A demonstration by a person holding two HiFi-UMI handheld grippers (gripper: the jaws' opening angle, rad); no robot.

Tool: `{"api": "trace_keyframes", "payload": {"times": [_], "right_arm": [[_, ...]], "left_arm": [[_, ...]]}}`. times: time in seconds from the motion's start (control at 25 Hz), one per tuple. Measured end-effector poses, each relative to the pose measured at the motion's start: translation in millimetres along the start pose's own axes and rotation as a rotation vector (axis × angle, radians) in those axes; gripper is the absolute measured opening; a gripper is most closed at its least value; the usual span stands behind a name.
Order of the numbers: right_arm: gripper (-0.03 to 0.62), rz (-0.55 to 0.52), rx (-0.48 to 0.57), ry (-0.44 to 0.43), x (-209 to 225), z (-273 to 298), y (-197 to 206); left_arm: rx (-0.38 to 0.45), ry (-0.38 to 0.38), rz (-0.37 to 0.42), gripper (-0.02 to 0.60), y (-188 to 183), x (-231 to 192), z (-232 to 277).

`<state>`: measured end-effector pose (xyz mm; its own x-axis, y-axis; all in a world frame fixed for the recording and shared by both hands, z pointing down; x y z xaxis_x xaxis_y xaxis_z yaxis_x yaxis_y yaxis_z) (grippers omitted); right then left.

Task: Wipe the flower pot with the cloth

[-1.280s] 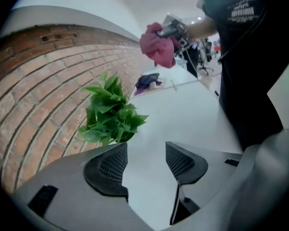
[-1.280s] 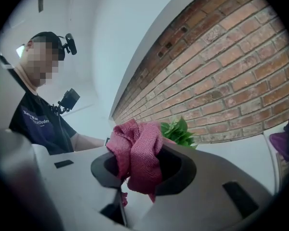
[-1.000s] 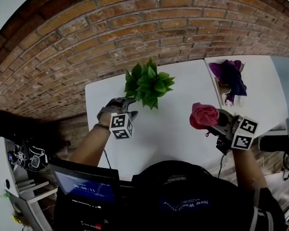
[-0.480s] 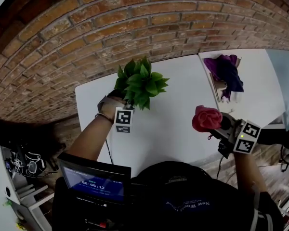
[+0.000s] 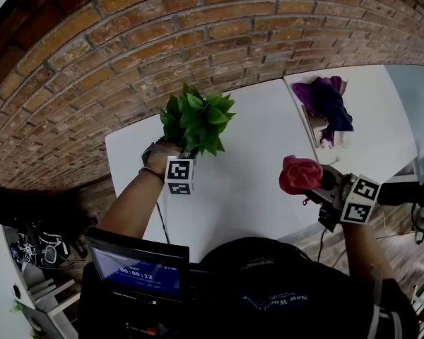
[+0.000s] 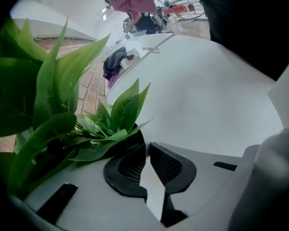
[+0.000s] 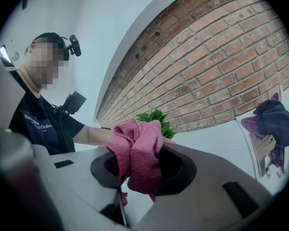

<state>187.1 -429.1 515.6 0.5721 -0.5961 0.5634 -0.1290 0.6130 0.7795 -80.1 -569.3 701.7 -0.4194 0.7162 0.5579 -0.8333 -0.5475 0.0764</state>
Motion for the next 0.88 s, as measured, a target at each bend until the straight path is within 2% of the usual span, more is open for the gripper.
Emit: {"api": "trace_keyframes", "payload": {"times": [0.12, 0.24, 0.48, 0.6, 0.72, 0.88], "right_arm": [[0.109, 0.000, 0.004, 0.004, 0, -2, -1], [0.110, -0.004, 0.009, -0.001, -3, 0, -2], [0.109, -0.039, 0.028, -0.037, -17, 9, -9], [0.109, -0.076, 0.046, -0.067, -29, 18, -20], [0.110, -0.136, 0.063, -0.100, -47, 27, -36], [0.110, -0.250, 0.072, -0.142, -81, 43, -62]], "left_arm": [[0.051, 0.025, -0.066, 0.030, -7, -1, -8], [0.119, 0.037, -0.171, 0.029, -16, -3, -24], [0.298, -0.009, -0.438, 0.029, -30, -20, -80], [0.382, -0.055, -0.543, 0.029, -31, -29, -120], [0.446, -0.111, -0.612, 0.029, -31, -37, -165], [0.481, -0.184, -0.636, 0.028, -31, -42, -223]]}}
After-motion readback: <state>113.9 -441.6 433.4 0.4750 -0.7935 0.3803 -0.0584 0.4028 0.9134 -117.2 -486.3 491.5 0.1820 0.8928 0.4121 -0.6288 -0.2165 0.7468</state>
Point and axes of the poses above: the fingertips, and each gripper's own axes: z forward along the fingers, x to its right, y out of its underside, the point moved 5 cm from there along -z, backward along the fingers, and after that the axes turned 5 degrees about z, right-handed, at the moved point
